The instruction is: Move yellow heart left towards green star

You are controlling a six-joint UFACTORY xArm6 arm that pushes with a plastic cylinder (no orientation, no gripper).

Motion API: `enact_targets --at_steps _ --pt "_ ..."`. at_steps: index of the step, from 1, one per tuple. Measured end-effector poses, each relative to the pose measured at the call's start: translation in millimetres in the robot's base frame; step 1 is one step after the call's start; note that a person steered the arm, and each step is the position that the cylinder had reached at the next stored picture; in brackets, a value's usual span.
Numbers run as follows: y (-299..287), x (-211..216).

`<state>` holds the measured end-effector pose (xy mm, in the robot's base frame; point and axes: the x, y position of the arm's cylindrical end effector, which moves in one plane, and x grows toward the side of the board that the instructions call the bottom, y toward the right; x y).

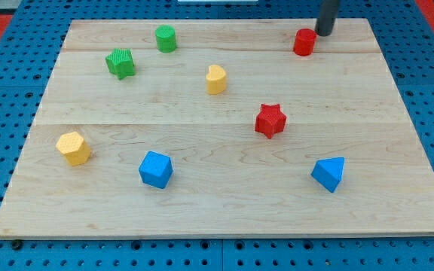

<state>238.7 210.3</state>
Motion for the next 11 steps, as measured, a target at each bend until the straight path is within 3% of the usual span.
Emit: enact_targets --at_steps 1,2,3,5,11 --pt "36.6 47.5" --pt "-38.2 122.1" --pt "-87.0 124.0" --pt "-128.1 124.0" --pt "-164.7 124.2"
